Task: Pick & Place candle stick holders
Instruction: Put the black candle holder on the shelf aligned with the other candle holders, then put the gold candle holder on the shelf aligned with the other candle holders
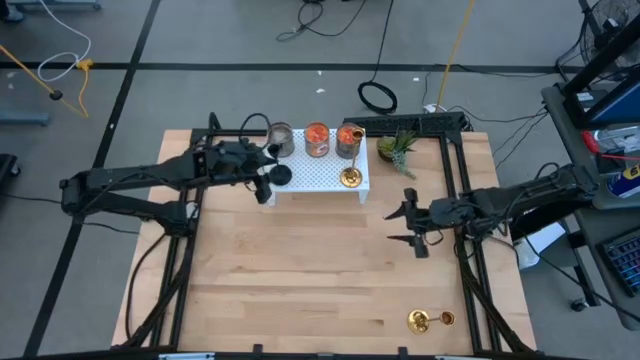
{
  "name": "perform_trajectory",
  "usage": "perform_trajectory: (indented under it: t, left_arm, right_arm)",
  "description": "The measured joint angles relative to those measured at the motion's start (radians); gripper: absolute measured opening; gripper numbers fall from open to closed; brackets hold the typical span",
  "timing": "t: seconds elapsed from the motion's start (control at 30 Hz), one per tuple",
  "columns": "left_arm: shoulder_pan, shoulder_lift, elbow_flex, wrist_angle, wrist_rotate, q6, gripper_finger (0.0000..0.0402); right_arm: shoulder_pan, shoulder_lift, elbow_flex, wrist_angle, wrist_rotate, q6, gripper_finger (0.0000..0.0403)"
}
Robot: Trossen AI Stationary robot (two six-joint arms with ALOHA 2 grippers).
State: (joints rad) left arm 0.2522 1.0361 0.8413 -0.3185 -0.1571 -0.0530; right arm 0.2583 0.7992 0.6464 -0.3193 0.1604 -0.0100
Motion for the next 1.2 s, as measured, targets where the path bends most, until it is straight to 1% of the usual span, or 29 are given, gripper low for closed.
perform_trajectory:
  t: [0.07, 0.17, 0.3, 0.4, 0.43, 0.57, 0.7, 0.8, 0.9, 0.97, 1.03, 1.1, 1.2]
  left_arm:
    - [-0.016, -0.031, 0.000, 0.000, 0.000, -0.001, 0.0196]
    - [-0.038, -0.080, 0.000, 0.001, 0.000, -0.004, 0.0196]
    - [-0.070, -0.137, 0.000, 0.001, 0.000, -0.004, 0.0196]
    - [-0.091, -0.166, 0.000, 0.001, 0.000, -0.009, 0.0196]
    - [-0.097, -0.173, 0.000, 0.001, 0.001, -0.013, 0.0196]
    - [-0.120, -0.189, 0.000, 0.001, 0.001, -0.033, 0.0196]
    - [-0.141, -0.187, 0.000, 0.000, 0.001, -0.034, 0.0195]
    - [-0.152, -0.187, 0.000, 0.002, 0.000, -0.034, 0.0195]
    - [-0.157, -0.187, 0.000, 0.017, 0.000, -0.040, 0.0195]
    - [-0.157, -0.187, 0.000, 0.030, 0.000, -0.054, 0.0196]
    - [-0.157, -0.187, 0.000, 0.037, 0.000, -0.058, 0.0195]
    - [-0.157, -0.187, 0.000, 0.038, 0.000, -0.060, 0.0196]
    - [-0.157, -0.187, 0.000, 0.038, 0.000, -0.072, 0.0196]
  right_arm:
    - [0.013, -0.021, 0.000, -0.046, -0.069, 0.015, 0.0227]
    - [0.036, -0.044, 0.000, -0.090, -0.255, 0.034, 0.0220]
    - [0.074, -0.061, 0.000, -0.090, -0.498, 0.023, 0.0213]
    - [0.107, -0.068, 0.000, -0.090, -0.619, -0.017, 0.0209]
    - [0.119, -0.070, 0.000, -0.090, -0.636, -0.027, 0.0208]
    - [0.167, -0.071, -0.015, -0.087, -0.635, -0.034, 0.0208]
    - [0.213, -0.079, -0.109, -0.025, -0.636, -0.019, 0.0208]
    - [0.252, -0.093, -0.207, 0.113, -0.645, 0.022, 0.0207]
    - [0.286, -0.106, -0.302, 0.292, -0.701, 0.079, 0.0207]
    - [0.305, -0.113, -0.361, 0.426, -0.712, 0.125, 0.0207]
    - [0.319, -0.114, -0.413, 0.549, -0.708, 0.161, 0.0208]
    - [0.334, -0.113, -0.459, 0.664, -0.680, 0.176, 0.0208]
    - [0.356, -0.111, -0.504, 0.772, -0.629, 0.181, 0.0208]
